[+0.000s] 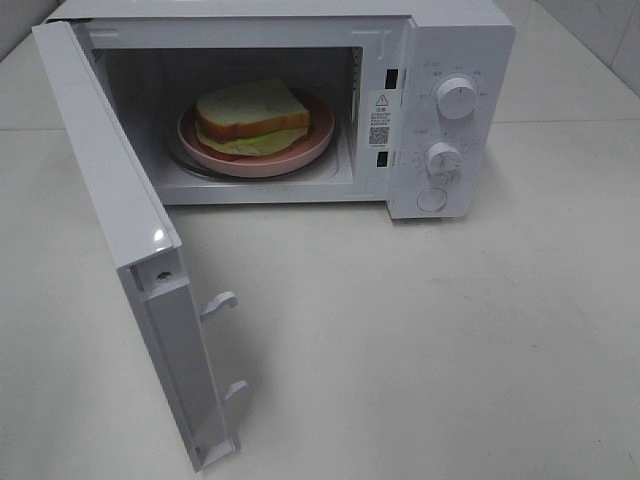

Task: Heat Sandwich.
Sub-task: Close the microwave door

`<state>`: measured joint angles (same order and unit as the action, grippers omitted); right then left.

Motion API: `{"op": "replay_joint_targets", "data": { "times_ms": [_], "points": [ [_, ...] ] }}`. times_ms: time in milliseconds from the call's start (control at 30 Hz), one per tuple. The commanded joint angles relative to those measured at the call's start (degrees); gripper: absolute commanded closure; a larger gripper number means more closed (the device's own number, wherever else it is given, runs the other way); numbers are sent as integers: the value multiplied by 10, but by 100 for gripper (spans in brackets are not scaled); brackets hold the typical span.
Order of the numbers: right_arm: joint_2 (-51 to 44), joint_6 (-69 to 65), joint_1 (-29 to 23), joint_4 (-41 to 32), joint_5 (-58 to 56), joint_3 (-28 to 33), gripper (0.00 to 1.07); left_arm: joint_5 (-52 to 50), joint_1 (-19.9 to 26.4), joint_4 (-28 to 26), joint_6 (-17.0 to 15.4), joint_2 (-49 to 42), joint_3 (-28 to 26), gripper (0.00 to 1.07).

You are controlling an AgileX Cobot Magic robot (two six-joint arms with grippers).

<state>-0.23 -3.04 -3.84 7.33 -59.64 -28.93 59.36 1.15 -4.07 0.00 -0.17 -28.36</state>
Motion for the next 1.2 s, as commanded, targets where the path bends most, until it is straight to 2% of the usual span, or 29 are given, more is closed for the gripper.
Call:
{"op": "replay_joint_targets", "data": {
  "times_ms": [33, 1200],
  "points": [
    [-15, 3, 4, -3, 3, 1, 32, -5, 1, 0, 0, -16, 1, 3],
    [-15, 3, 4, -3, 3, 0, 32, -5, 1, -3, 0, -16, 1, 3]
  ]
}}
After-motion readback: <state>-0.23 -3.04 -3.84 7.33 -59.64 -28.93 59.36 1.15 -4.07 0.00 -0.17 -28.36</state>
